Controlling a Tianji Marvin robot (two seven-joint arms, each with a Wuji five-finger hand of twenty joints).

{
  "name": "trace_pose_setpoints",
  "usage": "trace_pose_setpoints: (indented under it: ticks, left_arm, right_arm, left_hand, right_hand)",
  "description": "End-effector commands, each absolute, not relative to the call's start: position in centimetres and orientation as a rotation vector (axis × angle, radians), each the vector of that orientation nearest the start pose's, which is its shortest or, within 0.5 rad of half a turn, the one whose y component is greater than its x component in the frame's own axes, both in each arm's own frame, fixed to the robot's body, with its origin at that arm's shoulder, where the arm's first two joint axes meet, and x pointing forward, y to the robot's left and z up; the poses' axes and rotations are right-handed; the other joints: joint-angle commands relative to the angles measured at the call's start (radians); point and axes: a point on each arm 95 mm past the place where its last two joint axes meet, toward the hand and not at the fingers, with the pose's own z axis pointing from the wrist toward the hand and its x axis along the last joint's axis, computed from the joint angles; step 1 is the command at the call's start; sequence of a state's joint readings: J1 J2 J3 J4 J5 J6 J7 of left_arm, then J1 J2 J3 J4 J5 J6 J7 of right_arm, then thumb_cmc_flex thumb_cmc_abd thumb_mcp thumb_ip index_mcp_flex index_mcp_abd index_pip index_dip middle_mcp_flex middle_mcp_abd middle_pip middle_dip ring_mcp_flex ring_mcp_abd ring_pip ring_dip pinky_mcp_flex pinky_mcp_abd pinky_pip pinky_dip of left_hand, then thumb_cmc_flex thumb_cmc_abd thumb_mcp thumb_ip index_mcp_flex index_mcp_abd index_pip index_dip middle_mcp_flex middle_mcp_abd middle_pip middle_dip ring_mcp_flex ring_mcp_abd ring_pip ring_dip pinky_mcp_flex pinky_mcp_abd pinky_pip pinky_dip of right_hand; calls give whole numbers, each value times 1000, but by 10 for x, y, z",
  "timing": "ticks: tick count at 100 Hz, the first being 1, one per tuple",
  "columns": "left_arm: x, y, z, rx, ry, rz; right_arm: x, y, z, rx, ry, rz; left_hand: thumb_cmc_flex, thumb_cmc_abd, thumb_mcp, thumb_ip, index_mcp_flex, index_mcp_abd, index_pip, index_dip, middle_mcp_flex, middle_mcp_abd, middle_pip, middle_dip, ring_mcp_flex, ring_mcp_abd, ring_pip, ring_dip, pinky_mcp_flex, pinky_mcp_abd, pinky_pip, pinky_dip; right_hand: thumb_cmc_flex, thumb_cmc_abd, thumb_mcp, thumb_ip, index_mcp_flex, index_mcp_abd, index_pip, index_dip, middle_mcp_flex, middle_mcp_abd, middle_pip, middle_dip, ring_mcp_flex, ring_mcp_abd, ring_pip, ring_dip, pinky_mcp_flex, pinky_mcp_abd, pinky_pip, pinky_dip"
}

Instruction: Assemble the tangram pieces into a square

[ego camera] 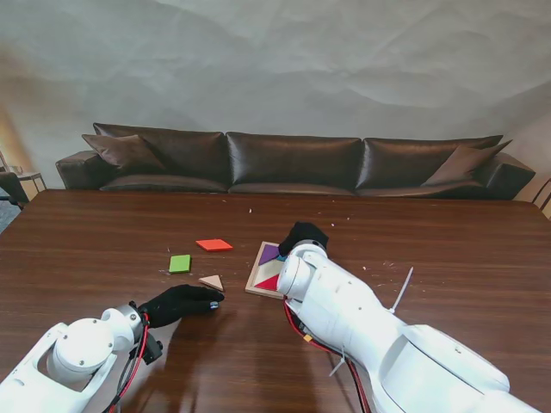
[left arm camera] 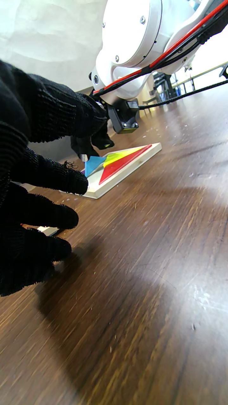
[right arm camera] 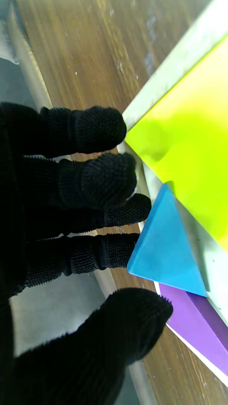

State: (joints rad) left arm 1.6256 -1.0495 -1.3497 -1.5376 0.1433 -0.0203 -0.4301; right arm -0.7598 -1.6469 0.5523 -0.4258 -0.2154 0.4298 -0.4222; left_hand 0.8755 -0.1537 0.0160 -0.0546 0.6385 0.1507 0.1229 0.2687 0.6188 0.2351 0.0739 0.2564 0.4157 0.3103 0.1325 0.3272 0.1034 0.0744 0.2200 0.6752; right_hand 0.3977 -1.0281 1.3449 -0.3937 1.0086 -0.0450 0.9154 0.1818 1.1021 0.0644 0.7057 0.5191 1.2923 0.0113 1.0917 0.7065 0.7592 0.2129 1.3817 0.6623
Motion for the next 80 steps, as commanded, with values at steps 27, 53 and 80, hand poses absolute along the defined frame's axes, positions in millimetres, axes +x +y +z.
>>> trace_pose_setpoints:
  ticks: [27,53,80]
  left_arm:
    - [370,50,-383,-2322,1408,-1665]
    - [369,51,-383,-2327,1404,-1662]
    - [367,52,-383,-2334,1399,-1653]
  right_arm:
    - [547,143,-374,1707,1172,1131]
    - [550,144,-374,1665,1218,1151]
    - [553,141,-373,1578,1303,1178]
  left_hand:
    - [28,49,-24,30,6,-9,0,-1,10,2,-2,1,16,106,-7,9,28,275,3,-26]
    - [28,49,-24,30,5,-9,-1,-1,13,2,-1,2,17,105,-7,8,28,276,3,-27]
    - [29,49,-23,30,5,-9,-1,-1,13,4,-1,2,18,107,-7,8,29,276,3,-27]
  right_hand:
    - [-31,32,-17,48,3,21,-27,33,-21,27,16,-18,24,-5,1,-3,65,-2,35,2]
    - [26,3,-16,-2,-11,-26,70,-22,0,10,18,-16,24,-10,15,3,71,-8,40,-1]
    - [26,3,-24,-17,-15,-57,79,-63,14,-3,10,-15,24,-10,18,5,74,-5,40,-1]
